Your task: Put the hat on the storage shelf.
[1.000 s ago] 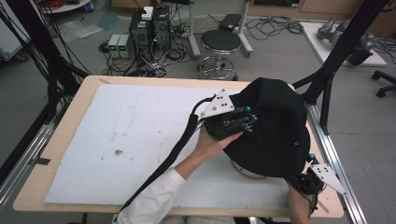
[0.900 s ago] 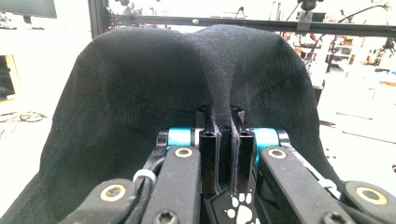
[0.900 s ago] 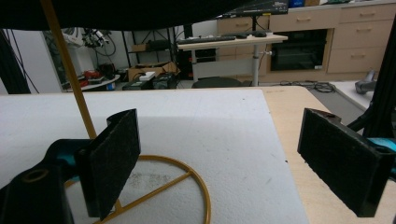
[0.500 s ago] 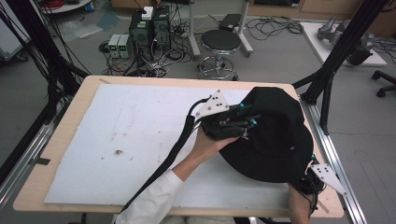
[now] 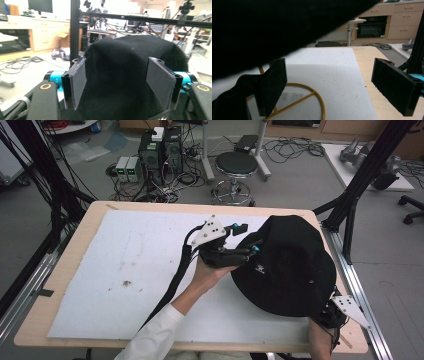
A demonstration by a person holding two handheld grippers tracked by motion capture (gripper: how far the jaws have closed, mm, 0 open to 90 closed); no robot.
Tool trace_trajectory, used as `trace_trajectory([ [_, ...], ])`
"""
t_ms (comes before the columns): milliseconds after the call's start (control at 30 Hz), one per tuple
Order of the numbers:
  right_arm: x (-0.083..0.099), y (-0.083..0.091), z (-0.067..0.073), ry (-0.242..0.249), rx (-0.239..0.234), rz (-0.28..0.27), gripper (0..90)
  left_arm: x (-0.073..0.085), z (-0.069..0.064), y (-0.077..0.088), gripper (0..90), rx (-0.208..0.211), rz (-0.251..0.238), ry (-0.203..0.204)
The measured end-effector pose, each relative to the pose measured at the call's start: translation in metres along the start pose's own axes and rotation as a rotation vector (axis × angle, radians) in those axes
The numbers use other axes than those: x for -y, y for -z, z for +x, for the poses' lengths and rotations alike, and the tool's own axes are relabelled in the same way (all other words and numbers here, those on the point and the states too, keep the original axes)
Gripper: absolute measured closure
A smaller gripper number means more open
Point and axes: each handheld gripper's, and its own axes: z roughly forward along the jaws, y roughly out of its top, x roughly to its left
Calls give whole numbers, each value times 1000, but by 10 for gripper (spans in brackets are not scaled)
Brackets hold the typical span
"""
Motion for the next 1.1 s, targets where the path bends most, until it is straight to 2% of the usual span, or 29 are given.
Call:
trace_trajectory([
  [600, 0, 2, -1, -12, 0, -5, 124, 8, 31, 57, 304, -187, -39, 11],
  [967, 0, 4, -2, -10, 4, -2, 124, 11, 52, 102, 299, -341, -47, -13],
  [1100, 0, 5, -2, -16, 3, -4, 124, 15, 59, 119, 294, -386, -47, -8],
])
